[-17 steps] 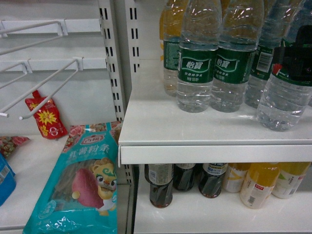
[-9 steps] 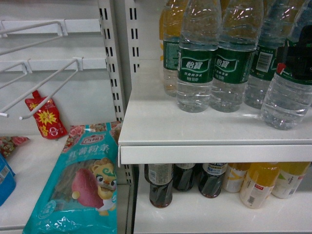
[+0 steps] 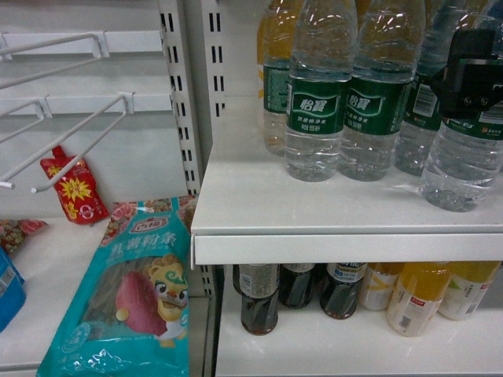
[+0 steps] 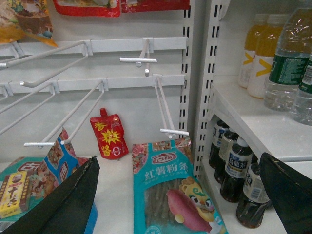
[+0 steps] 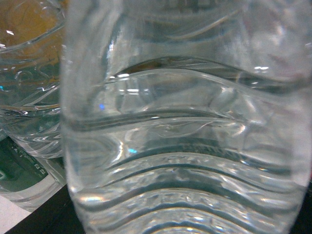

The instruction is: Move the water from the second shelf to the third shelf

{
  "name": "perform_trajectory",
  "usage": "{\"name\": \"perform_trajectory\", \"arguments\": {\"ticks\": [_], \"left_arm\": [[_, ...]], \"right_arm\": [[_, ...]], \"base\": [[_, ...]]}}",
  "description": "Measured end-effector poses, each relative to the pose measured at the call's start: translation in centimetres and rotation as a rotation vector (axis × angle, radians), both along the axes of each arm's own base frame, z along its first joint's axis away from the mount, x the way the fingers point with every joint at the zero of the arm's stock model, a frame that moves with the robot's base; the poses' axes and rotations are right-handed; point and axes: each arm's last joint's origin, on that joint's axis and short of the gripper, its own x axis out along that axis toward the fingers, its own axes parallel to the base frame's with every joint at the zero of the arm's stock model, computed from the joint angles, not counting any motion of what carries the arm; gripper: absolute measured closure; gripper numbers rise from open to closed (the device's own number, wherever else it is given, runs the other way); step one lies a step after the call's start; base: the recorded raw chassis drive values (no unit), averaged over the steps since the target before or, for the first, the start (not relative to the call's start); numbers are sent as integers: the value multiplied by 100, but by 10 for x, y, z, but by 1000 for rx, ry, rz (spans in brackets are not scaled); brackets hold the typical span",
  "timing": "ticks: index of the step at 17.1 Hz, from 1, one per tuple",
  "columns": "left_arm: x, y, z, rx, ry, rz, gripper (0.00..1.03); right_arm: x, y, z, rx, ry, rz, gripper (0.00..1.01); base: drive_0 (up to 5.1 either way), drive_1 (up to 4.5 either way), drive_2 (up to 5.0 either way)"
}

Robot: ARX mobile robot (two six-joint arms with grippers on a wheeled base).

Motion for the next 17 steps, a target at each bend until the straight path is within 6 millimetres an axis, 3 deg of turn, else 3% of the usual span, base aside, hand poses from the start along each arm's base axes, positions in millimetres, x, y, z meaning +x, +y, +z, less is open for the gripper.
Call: {"name": "perform_trajectory", "arguments": {"ticks": [3,11,17], "left_arm": [[0,0,0,0,0,0,5],[0,0,0,0,0,0,5],[0,0,0,0,0,0,5]], "right_arm": [[-2,0,1,1,7,3,3],[-41,-7,9,10,-32,25,3],[-102,-18,29,23,-144,22,3]], "base": [[0,0,0],[0,0,0],[0,0,0]]}}
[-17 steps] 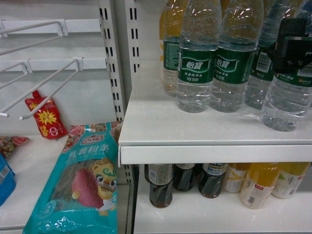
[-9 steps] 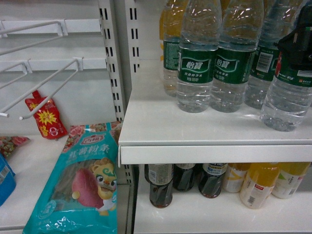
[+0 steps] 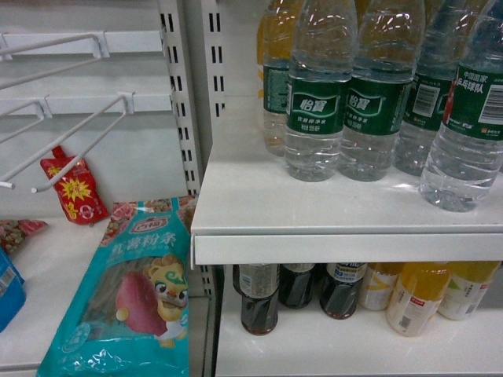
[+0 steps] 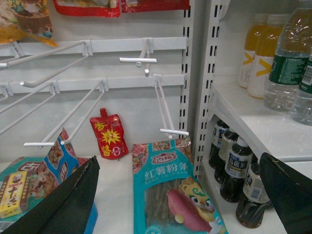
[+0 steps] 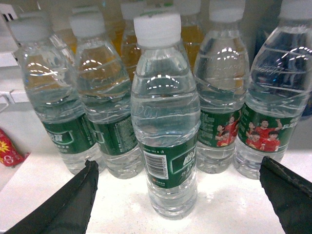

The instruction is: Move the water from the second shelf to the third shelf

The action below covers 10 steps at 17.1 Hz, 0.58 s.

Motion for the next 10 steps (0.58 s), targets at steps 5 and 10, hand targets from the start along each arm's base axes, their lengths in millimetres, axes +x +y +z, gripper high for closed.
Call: {"name": "perform_trajectory", "arguments": {"ticks": [5,10], "left_arm": [[0,0,0,0,0,0,5],[0,0,0,0,0,0,5]], "right_arm": [[-74,-16,-14,-73,-77,-110,50],[-100,-15,-23,-68,-167,-102,92]], "base": [[0,0,0],[0,0,0]]}}
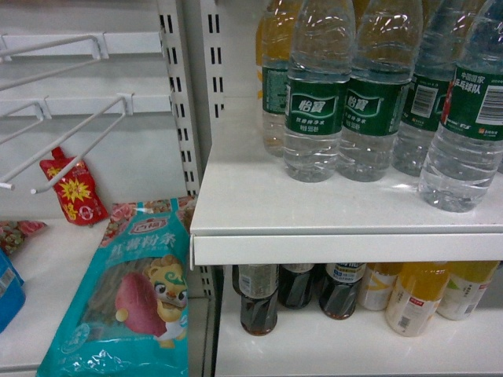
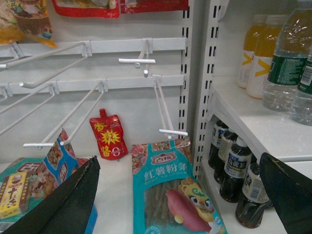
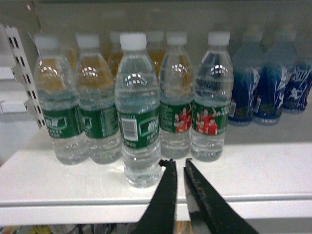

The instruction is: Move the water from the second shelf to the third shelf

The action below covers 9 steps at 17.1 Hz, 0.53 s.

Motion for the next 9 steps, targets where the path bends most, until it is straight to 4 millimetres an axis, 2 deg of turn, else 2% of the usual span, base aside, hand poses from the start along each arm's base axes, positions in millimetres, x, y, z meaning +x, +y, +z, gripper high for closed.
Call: {"name": "perform_trajectory", "arguments": {"ticks": [1,2,4,9], "left_arm": [[0,0,0,0,0,0,5],[0,0,0,0,0,0,5],[0,0,0,0,0,0,5],[0,0,0,0,0,0,5]], "right_arm": [[-1,-2,-10,-6,29,-9,100],[-3,-4,-18,-10,55,-10,100],[-7,-14,-21,-8,39,-16,99],[-14,-14,-31,-8,40,-7,99]], "base": [[0,0,0],[0,0,0],[0,0,0],[0,0,0]]}}
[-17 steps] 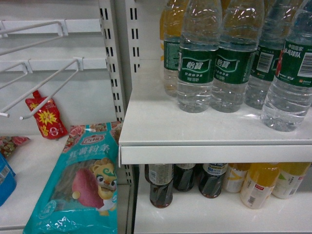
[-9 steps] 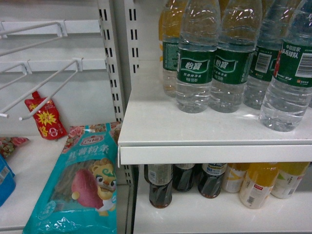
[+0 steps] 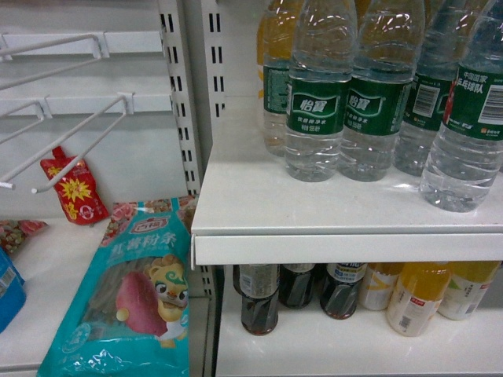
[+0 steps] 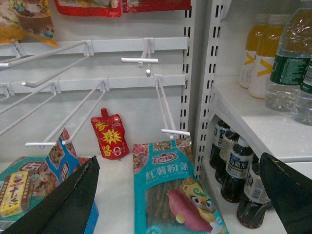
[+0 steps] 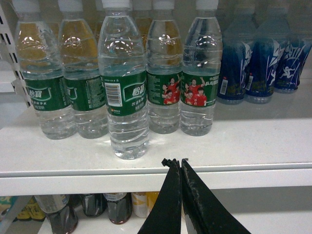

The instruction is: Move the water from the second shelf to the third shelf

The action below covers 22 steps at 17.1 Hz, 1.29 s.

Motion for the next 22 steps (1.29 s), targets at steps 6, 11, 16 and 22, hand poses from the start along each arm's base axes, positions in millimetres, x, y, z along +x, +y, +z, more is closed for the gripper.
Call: {"name": "perform_trajectory", "arguments": {"ticks": [6,11,16,22], "left_arm": [[0,0,0,0,0,0,5],[0,0,0,0,0,0,5],[0,0,0,0,0,0,5],[0,0,0,0,0,0,5]], "right_arm": [[-9,0,-11,0,-20,0,99],[-22,0,-11,0,-39,0,99],[-22,0,-14,0,-17,0,88],[-22,0,-14,0,-17,0,9]], "base": [[0,0,0],[0,0,0],[0,0,0],[0,0,0]]}}
